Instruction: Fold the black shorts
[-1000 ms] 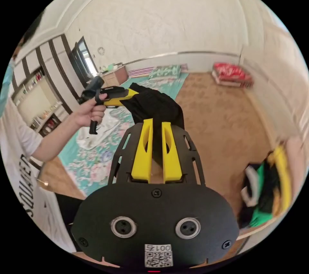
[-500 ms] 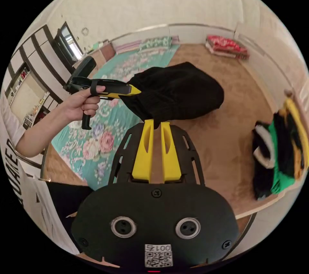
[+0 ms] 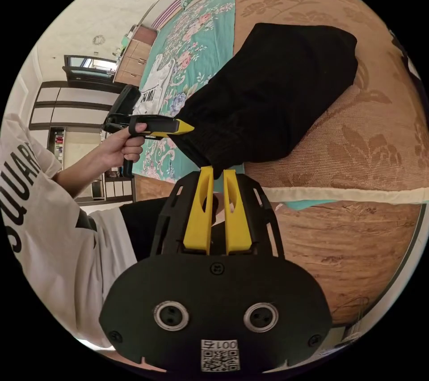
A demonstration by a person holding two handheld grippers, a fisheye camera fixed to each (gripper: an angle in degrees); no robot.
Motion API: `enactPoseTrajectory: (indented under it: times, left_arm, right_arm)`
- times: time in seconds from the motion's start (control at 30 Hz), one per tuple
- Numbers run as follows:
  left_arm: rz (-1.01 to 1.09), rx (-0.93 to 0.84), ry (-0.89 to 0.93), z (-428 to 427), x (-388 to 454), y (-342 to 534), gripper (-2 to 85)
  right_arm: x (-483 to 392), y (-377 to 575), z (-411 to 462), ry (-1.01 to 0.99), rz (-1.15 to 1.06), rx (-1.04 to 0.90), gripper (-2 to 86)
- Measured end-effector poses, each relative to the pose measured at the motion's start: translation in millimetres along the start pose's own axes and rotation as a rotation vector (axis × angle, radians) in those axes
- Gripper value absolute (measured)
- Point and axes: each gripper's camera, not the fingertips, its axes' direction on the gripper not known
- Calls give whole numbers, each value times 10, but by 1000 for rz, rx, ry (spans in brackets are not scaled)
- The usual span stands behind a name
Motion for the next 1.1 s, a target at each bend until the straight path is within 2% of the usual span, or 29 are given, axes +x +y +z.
enactPoseTrajectory:
  times: [0.2,0.33,0.6,0.67,0.77,0.83,0.97,1.1]
  left_arm:
    - [-2,-35,-8,71,58,-194,28]
    - [-90,-32,61,39,-59,-160,27]
    - [-109,-93,134,-136,102,-304,29]
    - [-85,-82,218,-258,245,-489,31]
    - [28,-56,298,-373,543,-1046,35]
    - [103,-32,293,-376,758,-1504,39]
    - [185,26,137,-189,1033,-2586,64]
    - [178,134,-47,-185,977,-2899,80]
  right_arm:
    - [171,-110,44,-41,53,-7,19]
    - [167,-160,102,-54,55,-30,18]
    - [134,-377,-54,-154,23,-48,16]
    - [171,-480,-227,-201,22,16,15]
    - [376,-794,-626,-278,16,212,14]
    - [519,-1111,-803,-233,-25,289,14]
    - [935,-2006,-785,52,-92,321,20]
    - [1082,-2294,-665,380,-82,290,48]
